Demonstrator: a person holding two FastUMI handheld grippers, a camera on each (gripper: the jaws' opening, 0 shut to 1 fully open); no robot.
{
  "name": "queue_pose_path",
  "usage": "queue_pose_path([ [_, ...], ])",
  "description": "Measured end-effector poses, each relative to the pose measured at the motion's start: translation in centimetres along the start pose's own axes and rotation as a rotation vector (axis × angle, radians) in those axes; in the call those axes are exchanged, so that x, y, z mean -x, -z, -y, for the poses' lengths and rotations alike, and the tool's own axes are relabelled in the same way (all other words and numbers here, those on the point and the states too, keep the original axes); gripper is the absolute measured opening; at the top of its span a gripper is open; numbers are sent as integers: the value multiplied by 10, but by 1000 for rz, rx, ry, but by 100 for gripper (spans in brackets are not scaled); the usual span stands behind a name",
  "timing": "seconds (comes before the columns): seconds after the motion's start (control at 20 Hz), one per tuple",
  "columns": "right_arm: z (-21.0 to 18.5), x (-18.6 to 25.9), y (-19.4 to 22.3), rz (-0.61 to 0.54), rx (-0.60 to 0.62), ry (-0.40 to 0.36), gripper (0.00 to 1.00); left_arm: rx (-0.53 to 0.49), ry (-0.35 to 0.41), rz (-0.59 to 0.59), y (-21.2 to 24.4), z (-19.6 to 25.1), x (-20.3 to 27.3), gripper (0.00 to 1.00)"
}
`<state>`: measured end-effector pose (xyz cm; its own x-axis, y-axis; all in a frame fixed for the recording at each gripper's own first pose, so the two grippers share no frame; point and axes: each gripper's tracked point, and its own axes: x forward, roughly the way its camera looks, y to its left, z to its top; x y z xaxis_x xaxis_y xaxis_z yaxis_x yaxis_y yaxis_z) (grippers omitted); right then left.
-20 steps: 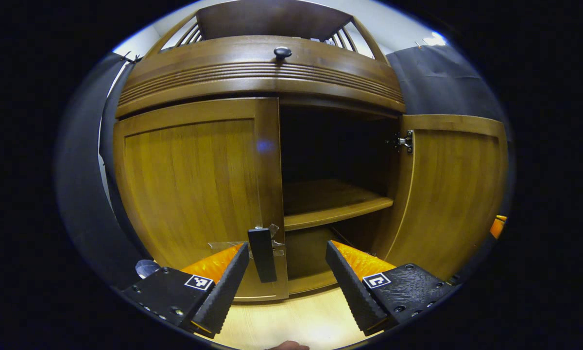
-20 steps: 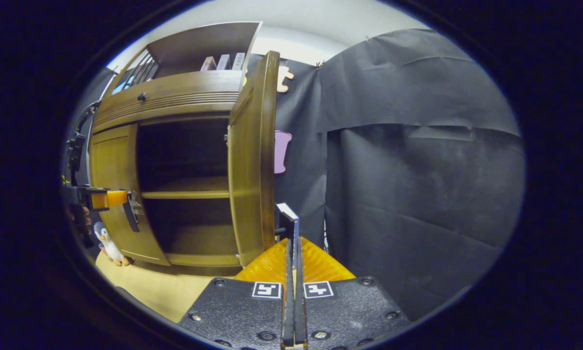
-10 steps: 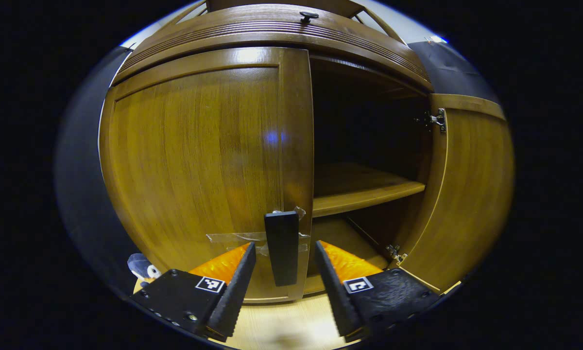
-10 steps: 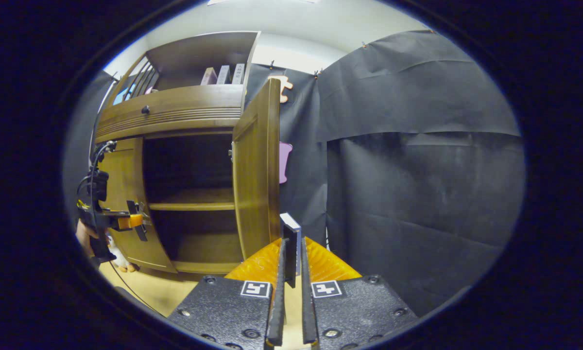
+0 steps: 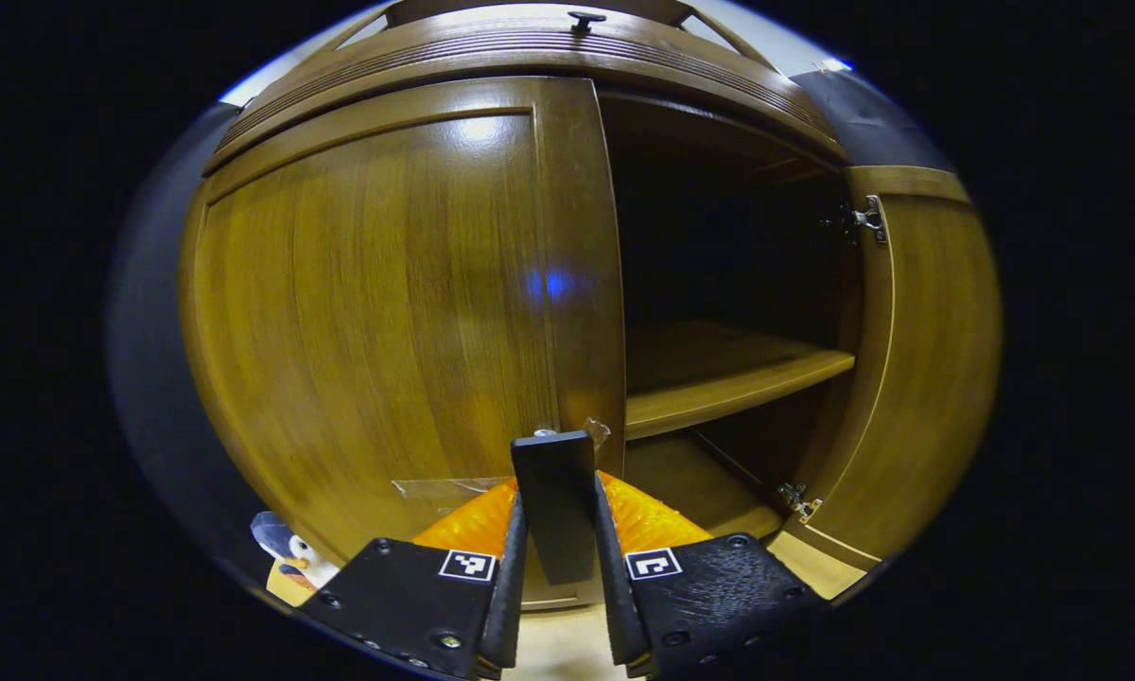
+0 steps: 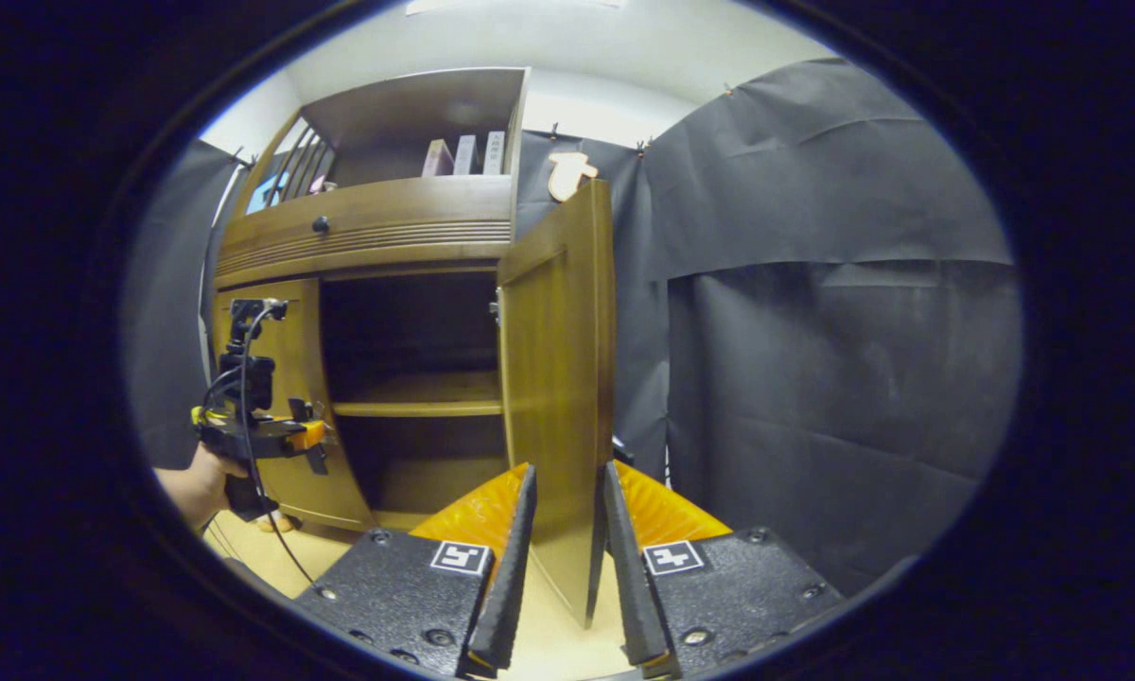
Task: Open the right door of the double-door shoe cabinet with the right hand, and open the left door with the left hand.
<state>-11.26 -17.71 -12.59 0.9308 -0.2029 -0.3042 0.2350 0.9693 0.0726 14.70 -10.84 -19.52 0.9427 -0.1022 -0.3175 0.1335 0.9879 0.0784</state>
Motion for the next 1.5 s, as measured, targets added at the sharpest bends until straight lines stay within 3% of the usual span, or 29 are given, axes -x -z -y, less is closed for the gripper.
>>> queue_pose_path([
  [0.15,-7,-1,-1,1,14,-17,46,3,-7,12,0,0,-1,35],
  [0.2,-9,-1,-2,1,16,-21,46,3,-6,11,0,0,-2,42],
  [0.25,-12,-2,-2,0,19,-32,47,1,-4,8,0,1,-1,42],
  [0.3,-15,-3,-2,0,23,-37,46,-5,-1,-2,2,1,-1,36],
  [0.35,-18,-3,-2,1,27,-47,47,-11,1,-2,2,0,-1,44],
  [0.4,-21,-4,-2,2,29,-55,46,-5,2,-2,1,1,-1,38],
  [0.45,-24,-5,-2,3,30,-65,47,-1,3,-1,1,1,-1,46],
  [0.5,-28,-6,-1,1,31,-78,47,7,6,-5,2,0,-1,37],
  [0.65,-39,-6,0,-2,41,-108,47,47,4,-3,1,1,1,32],
  [0.7,-41,-6,0,-2,45,-115,47,47,1,0,1,2,2,36],
  [0.8,-43,-8,2,-3,46,-123,46,52,0,0,1,2,1,19],
  [0.85,-43,-9,4,-6,48,-124,47,52,1,-3,1,1,3,25],
  [1.4,-80,-25,13,-29,49,-247,47,68,17,-1,11,1,41,25],
  [1.45,-84,-27,12,-29,51,-259,47,69,15,-4,11,0,45,33],
  [1.5,-87,-29,11,-26,55,-271,47,72,14,-8,12,0,49,33],
])
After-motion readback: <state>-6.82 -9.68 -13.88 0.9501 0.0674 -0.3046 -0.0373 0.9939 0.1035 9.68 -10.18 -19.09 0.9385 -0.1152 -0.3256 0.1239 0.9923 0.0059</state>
